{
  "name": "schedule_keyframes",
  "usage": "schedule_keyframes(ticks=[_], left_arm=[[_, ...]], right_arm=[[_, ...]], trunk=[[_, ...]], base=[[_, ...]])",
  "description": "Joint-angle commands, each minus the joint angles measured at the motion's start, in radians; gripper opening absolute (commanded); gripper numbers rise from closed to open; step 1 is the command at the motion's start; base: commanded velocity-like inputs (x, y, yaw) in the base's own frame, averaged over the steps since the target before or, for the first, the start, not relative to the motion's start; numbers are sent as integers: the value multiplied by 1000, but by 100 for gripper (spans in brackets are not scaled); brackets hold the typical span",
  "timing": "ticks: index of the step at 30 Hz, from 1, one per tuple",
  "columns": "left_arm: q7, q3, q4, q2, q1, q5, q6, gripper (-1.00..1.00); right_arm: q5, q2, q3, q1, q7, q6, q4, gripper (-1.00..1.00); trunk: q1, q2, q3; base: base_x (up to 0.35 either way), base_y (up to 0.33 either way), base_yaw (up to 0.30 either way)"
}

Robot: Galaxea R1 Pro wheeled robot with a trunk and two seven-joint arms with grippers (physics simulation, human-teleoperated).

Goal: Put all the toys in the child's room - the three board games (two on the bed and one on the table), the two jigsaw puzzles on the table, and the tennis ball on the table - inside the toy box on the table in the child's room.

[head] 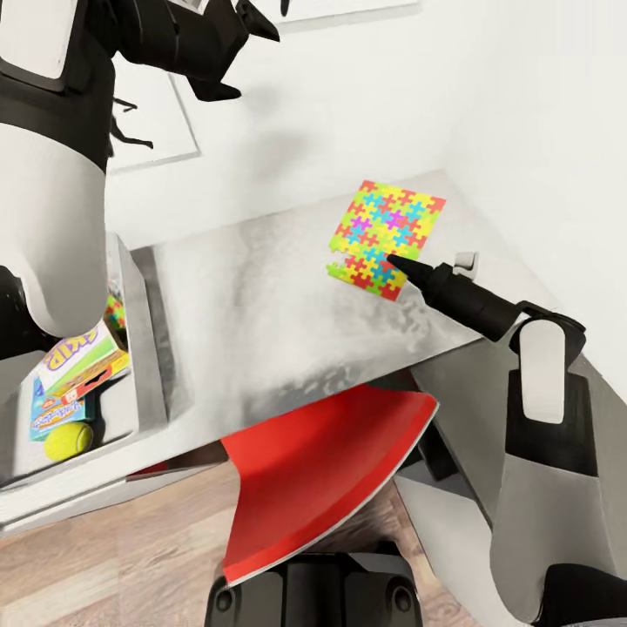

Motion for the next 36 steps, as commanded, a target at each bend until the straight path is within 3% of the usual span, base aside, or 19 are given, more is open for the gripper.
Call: schedule_keyframes(ticks=[1, 10, 14, 20, 23, 30, 36], left_arm=[[10, -1, 1, 0, -2, 10, 0, 100], [10, -4, 6, -1, -2, 12, 0, 100], [10, -4, 7, -2, 1, 12, 0, 100], [10, -5, 7, -2, 7, 12, 0, 100], [10, -6, 7, -2, 7, 13, 0, 100], [10, -5, 3, -1, 8, 12, 0, 100], [10, -6, 3, 0, 8, 12, 0, 100]], right_arm=[[6, 1, -2, -1, 10, 5, 0, -100], [-79, -1, 7, 14, 10, 5, -2, -100], [-89, -9, 7, 21, 11, 5, -3, -100], [-121, -67, 13, 42, 24, 5, -4, -100], [-146, -83, 18, 41, 29, 5, -4, -100], [-232, -150, 54, 46, 34, 5, -5, -100], [-251, -171, 61, 40, 26, 5, -5, -100]], trunk=[[1, -2, -1], [1, -2, -1], [1, -2, -1], [1, -2, -1], [1, -2, -1], [1, -2, -1], [1, -2, -1]], base=[[0, 0, 291], [-4, 0, 233], [-128, 0, 62], [-249, 0, 24], [-301, 0, 7], [-290, 0, 3], [-132, 0, 11]])
